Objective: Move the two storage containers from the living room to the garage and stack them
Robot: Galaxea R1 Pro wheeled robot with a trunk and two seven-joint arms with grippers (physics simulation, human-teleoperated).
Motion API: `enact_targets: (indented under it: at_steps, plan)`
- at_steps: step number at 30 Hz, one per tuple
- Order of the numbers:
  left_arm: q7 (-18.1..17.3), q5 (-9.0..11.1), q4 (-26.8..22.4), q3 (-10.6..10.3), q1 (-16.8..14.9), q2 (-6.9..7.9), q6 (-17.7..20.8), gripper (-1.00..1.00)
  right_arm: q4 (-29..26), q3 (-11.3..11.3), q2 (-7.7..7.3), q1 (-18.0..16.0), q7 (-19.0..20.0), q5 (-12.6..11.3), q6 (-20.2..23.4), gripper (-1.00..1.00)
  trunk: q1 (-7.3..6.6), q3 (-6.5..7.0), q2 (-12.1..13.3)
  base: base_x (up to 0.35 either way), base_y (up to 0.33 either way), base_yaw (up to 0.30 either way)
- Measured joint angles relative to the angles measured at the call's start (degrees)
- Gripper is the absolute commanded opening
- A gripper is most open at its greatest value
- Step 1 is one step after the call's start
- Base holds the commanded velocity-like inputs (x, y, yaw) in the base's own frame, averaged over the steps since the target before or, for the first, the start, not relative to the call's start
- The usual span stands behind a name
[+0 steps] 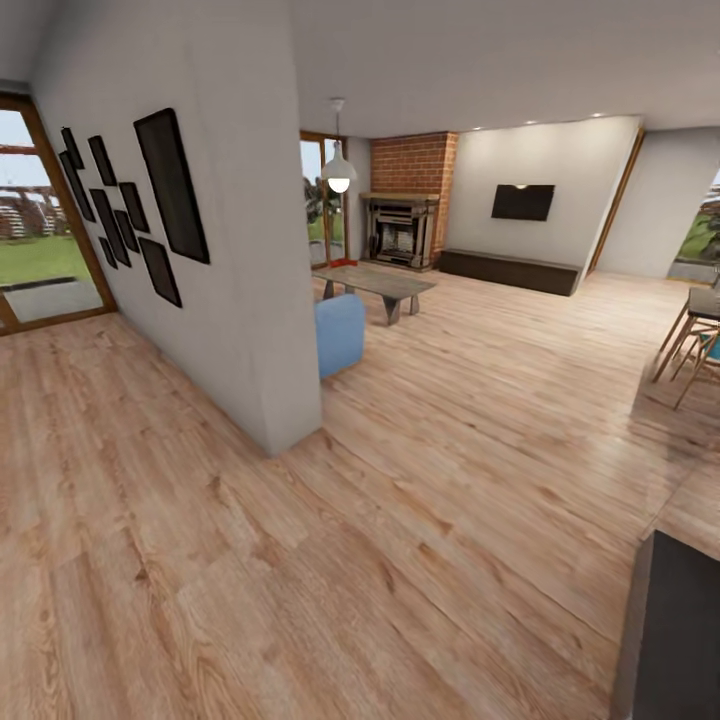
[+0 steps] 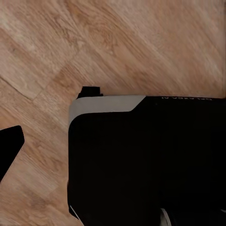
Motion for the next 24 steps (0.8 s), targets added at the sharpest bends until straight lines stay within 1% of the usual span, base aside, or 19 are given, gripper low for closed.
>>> enact_targets:
  at_steps: [15,19,24]
  plan:
    - [0.00,-0.06,0.08,-0.01,0.01,-0.05,0.00,1.00,-0.01,-0.21,0.00,0.01,-0.02,-0.20,0.00,1.00,0.01,0.58,0.00,0.006,0.000,-0.205]
    - [-0.08,-0.15,0.08,-0.05,0.02,-0.05,0.23,1.00,0.01,-0.21,-0.03,0.01,0.00,-0.20,0.02,1.00,-0.01,0.63,0.00,0.190,0.071,-0.036]
    - [-0.12,-0.24,0.08,-0.07,0.02,-0.05,0.43,1.00,-0.02,-0.21,0.00,0.01,0.00,-0.20,0.01,1.00,-0.02,0.65,0.00,0.294,0.110,-0.008]
